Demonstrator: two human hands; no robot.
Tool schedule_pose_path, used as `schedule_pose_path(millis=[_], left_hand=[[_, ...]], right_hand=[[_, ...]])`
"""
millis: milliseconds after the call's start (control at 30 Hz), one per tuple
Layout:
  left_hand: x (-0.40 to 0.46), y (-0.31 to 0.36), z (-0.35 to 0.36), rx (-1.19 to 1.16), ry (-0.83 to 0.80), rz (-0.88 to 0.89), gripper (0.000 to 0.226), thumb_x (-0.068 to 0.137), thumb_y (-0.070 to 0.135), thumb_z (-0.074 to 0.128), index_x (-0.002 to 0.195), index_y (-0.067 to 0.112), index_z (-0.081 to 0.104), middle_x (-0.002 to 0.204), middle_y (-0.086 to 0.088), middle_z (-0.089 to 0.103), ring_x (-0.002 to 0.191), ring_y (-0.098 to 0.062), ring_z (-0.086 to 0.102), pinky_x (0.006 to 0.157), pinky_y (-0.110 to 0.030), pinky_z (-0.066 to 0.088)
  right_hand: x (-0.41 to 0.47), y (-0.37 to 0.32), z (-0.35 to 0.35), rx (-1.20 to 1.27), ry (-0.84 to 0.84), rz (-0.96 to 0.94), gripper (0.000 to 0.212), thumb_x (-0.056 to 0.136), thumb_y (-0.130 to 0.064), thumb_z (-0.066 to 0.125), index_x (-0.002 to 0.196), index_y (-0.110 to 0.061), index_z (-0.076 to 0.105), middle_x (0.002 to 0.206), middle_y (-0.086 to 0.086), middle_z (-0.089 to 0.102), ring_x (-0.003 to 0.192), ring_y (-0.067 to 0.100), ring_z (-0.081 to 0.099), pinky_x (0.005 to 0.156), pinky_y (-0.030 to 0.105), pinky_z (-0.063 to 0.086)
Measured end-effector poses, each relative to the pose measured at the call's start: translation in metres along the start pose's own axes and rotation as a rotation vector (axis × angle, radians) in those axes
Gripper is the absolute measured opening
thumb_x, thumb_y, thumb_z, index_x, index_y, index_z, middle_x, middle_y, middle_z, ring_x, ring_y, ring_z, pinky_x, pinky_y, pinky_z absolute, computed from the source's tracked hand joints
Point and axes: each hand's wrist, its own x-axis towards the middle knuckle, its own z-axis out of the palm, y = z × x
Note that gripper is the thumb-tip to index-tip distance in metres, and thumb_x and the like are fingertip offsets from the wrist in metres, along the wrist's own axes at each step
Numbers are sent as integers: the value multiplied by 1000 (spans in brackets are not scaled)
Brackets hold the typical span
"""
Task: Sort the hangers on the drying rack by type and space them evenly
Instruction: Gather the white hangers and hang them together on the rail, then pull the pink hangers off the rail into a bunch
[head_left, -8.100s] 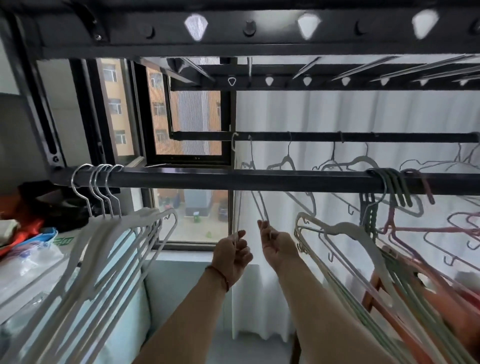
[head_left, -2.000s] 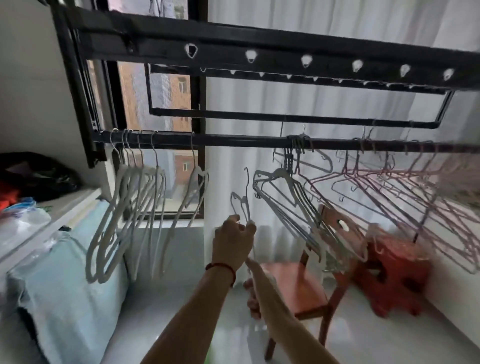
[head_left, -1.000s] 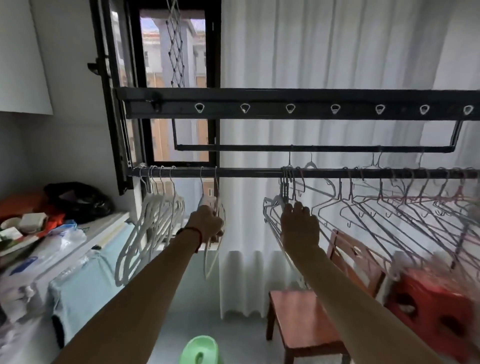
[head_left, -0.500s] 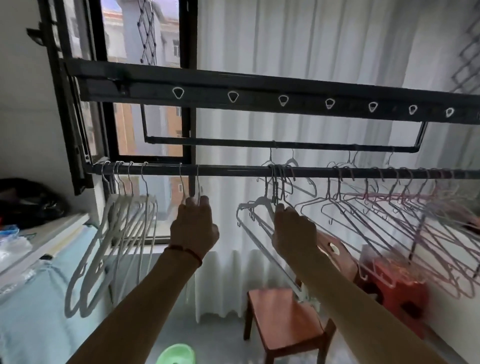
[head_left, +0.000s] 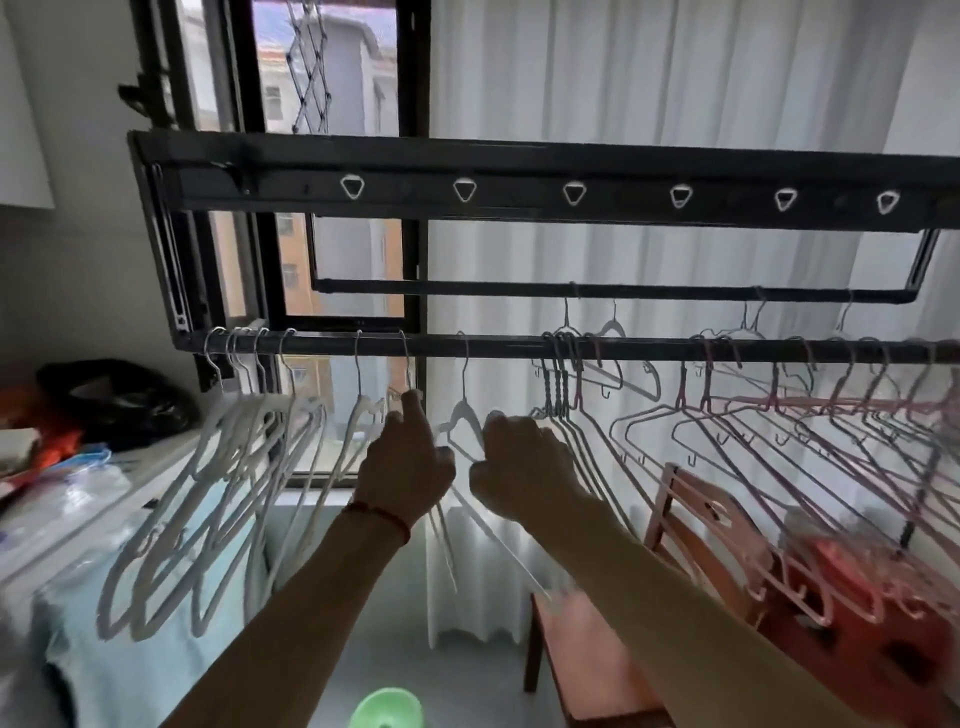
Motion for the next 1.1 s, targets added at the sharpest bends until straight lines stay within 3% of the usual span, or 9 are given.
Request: schedule_pose_path(millis=[233, 333, 400, 500, 567, 700, 867, 933, 1100], left_hand=[[0, -40, -22, -59, -58, -30, 80, 75, -3, 63, 142, 15, 24, 93, -19, 60, 69, -36, 67, 62, -47, 59], [1, -49, -34, 38, -68, 0, 81, 73, 1, 68, 144, 12, 31, 111, -19, 61, 94, -35, 68, 79, -42, 59], [-3, -43, -44, 178, -56, 2, 74, 79, 10, 68, 145, 10, 36, 118, -19, 59, 107, -34, 63, 90, -39, 53], [-11, -18, -52, 353, 130, 114, 45, 87, 14, 60, 131, 6, 55, 109, -16, 60, 100, -28, 62, 87, -32, 51], [-15, 4, -44, 197, 169, 226, 36, 87, 13, 64, 122, 7, 63, 115, -13, 64, 107, -24, 62, 95, -27, 47], [-10, 51, 0, -119, -160, 191, 45, 90, 22, 64, 134, 14, 55, 136, -7, 59, 125, -22, 56, 104, -27, 40], [7, 109, 54, -598, -543, -175, 44, 94, 35, 53, 124, 5, 58, 110, -18, 65, 104, -33, 64, 97, -44, 53], [13, 126, 67, -676, -513, -204, 41, 95, 28, 53, 121, -3, 60, 93, -9, 62, 91, -29, 62, 91, -45, 56], [23, 142, 110, -644, -422, -207, 47, 65, 44, 66, 94, 7, 62, 93, -15, 70, 88, -31, 70, 79, -49, 60]], right_hand=[[27, -40, 55, 274, -78, -101, 24, 86, -7, 68, 108, -6, 59, 97, 6, 63, 80, 24, 64, 63, 30, 53], [29, -49, 69, 411, -129, -123, 25, 91, -13, 66, 115, -5, 63, 106, 9, 67, 81, 24, 67, 66, 27, 58], [25, -46, 66, 456, -143, -103, 37, 95, -25, 63, 128, -8, 59, 125, 11, 63, 102, 25, 64, 84, 31, 55], [17, -19, 54, 131, 201, -21, 42, 91, -38, 63, 125, -14, 62, 128, 8, 59, 118, 25, 55, 98, 39, 46], [13, 9, 43, -193, 374, 112, 52, 79, -38, 69, 122, -9, 61, 129, 15, 56, 123, 33, 51, 102, 49, 41], [3, 67, 26, -281, 114, 457, 90, 85, -39, 65, 153, -2, 19, 144, 33, 39, 130, 45, 46, 105, 54, 38], [-7, 115, 9, 164, -103, 426, 61, 94, -37, 58, 139, -4, 33, 114, 17, 66, 95, 31, 70, 80, 38, 58], [-11, 127, 3, 360, -141, 382, 42, 93, -32, 60, 124, -7, 47, 91, 8, 67, 67, 17, 68, 55, 28, 53], [-25, 147, -10, 502, -134, 359, 20, 93, -17, 51, 110, -8, 57, 78, 7, 65, 59, 17, 63, 49, 26, 48]])
